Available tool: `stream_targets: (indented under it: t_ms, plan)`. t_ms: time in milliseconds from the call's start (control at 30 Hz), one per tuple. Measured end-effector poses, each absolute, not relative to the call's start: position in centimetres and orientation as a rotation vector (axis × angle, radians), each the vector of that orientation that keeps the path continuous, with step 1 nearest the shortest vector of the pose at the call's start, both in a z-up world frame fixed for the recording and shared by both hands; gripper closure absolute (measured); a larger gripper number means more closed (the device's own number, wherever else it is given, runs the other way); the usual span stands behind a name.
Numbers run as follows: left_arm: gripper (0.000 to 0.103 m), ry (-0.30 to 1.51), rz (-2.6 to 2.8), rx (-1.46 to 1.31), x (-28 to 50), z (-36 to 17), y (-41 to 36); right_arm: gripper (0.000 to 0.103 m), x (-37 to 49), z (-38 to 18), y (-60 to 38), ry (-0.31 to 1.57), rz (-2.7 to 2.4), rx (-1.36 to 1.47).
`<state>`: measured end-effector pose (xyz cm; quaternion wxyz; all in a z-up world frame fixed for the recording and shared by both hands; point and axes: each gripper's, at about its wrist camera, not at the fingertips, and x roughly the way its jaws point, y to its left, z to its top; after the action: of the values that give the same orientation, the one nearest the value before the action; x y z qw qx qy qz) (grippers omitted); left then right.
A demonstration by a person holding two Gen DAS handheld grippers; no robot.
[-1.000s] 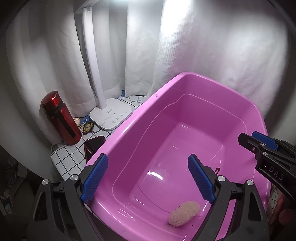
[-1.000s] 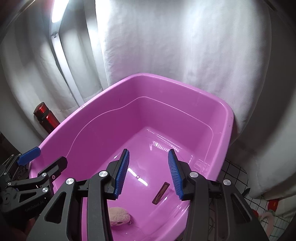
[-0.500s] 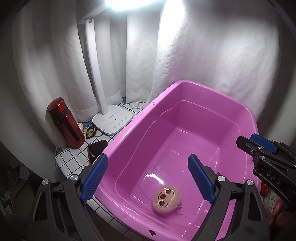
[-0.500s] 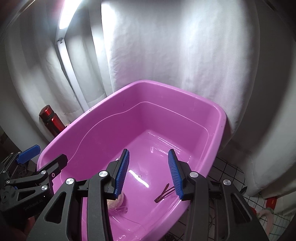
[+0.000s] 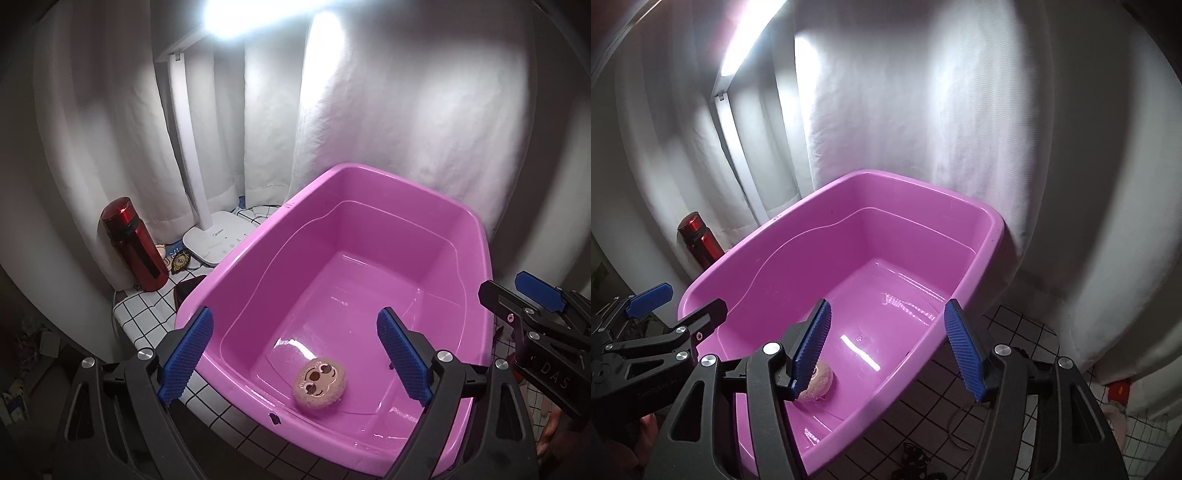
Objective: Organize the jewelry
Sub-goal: 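Withdraw both tools from the tub back over the table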
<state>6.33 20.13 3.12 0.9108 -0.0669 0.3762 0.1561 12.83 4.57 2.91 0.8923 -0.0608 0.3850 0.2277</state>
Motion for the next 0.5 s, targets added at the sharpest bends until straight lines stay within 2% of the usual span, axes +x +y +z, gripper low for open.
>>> stream_targets:
  t_ms: [67,500]
  plan:
    - [0.014,0.775,0.315,-0.138,6.1,3.3,19.5,0.038,12.3,3.1,3.7,0.796,0.469,-0.119]
    - [0.012,0.771,0.247,-0.113,4.7,4.1,14.1,0.038,8.5,3.5,-3.9,0.788,0.402,-0.036]
